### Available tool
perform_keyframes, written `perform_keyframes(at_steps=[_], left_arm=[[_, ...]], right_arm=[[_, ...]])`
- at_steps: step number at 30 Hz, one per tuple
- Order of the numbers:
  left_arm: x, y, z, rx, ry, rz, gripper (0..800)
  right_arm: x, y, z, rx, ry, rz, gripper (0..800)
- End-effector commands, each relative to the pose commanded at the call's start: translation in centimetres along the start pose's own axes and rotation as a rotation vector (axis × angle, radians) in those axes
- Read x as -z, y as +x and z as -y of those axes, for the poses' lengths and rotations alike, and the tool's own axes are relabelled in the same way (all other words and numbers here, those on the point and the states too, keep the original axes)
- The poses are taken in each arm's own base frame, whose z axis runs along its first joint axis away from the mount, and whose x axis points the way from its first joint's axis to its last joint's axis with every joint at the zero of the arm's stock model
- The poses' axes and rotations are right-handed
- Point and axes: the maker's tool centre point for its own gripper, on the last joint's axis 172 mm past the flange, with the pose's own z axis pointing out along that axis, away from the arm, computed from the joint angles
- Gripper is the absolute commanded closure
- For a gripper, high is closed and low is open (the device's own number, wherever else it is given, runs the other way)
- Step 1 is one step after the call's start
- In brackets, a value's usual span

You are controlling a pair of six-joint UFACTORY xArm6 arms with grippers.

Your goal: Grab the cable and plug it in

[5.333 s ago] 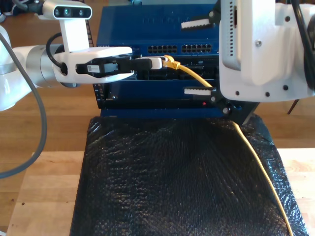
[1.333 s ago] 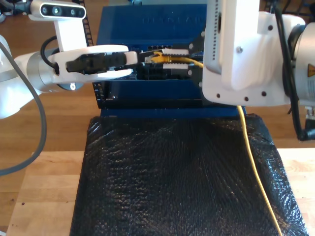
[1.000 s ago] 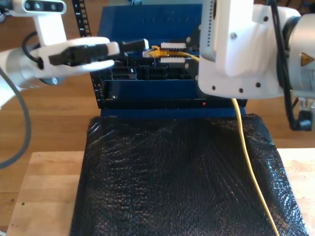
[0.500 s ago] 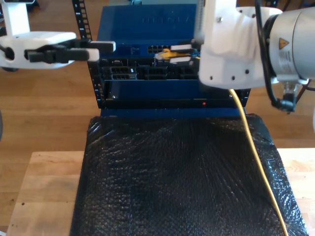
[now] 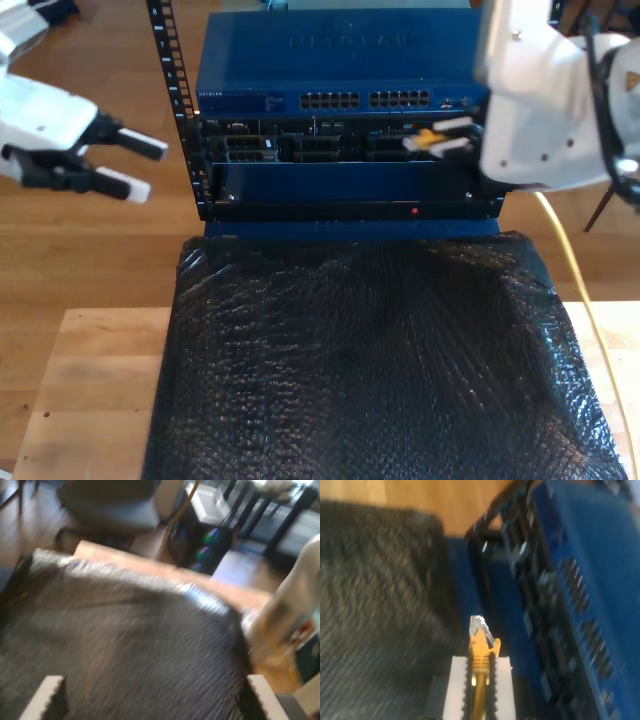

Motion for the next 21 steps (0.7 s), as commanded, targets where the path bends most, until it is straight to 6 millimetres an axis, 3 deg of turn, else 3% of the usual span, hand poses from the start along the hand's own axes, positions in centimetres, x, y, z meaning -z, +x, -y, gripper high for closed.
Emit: perform_keyframes(at_steps=[5, 10, 17, 21], left_arm=[[1.9, -5.1, 0.0, -0.053, 0.024, 0.151, 5], [5.1, -10.2, -0.9, -0.09, 0.045, 0.26, 5], [8.7, -17.9, -4.6, -0.131, 0.005, 0.364, 5], [10.7, -21.2, -7.0, -0.159, 0.013, 0.367, 5]], right_arm=[[-0.9, -2.9, 1.6, -0.061, 0.086, 0.04, 797], [-1.0, -4.5, 1.9, -0.094, 0.098, 0.061, 797], [-1.3, -5.8, 2.4, -0.118, 0.113, 0.076, 797], [-1.3, -6.1, 2.7, -0.124, 0.121, 0.079, 797]])
